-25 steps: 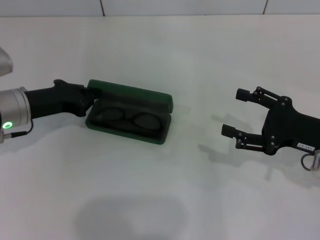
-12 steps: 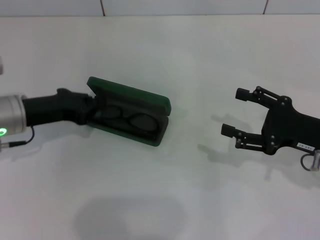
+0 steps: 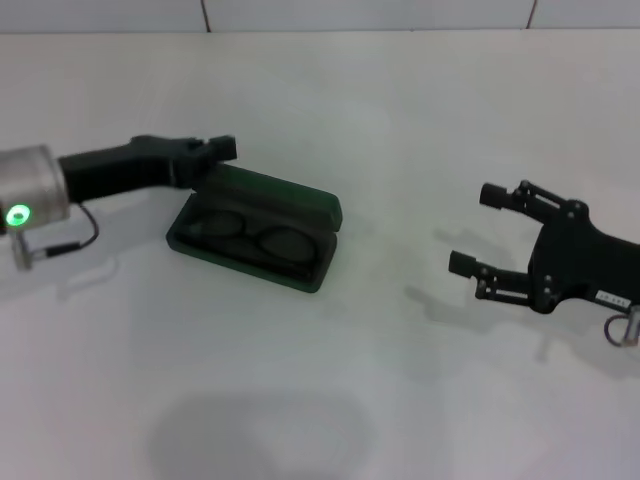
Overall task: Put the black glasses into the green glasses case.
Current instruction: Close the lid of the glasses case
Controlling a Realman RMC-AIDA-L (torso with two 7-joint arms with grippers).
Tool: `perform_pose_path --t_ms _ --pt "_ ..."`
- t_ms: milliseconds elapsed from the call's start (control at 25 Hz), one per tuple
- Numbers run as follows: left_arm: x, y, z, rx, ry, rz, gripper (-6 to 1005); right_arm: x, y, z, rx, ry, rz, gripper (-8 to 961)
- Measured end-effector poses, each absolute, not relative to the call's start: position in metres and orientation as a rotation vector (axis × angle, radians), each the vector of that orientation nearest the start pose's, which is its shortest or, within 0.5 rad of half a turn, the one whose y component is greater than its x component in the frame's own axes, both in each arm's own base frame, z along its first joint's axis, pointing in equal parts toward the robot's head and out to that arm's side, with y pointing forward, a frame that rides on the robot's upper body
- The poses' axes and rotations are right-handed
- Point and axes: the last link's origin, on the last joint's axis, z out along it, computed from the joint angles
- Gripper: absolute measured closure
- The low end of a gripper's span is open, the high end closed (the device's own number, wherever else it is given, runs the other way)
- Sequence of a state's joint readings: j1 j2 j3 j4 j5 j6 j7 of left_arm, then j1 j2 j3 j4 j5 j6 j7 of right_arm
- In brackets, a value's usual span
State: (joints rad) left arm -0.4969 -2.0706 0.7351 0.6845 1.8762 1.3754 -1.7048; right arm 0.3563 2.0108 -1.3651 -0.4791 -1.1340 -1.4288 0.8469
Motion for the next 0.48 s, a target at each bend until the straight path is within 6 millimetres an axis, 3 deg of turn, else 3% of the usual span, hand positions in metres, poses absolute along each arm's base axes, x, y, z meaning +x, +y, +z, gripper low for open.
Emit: perform_pose_path --t_ms 200,480 --pt "-0.246 0.384 0.010 -2.411 -1.082 -0.612 955 0.275 0.290 -0.038 -2.620 0.280 0.874 81" --pt "-0.228 0.392 0.006 -2.437 -1.080 -0.422 954 0.286 0.284 -0.046 -2.677 0.330 0.783 81"
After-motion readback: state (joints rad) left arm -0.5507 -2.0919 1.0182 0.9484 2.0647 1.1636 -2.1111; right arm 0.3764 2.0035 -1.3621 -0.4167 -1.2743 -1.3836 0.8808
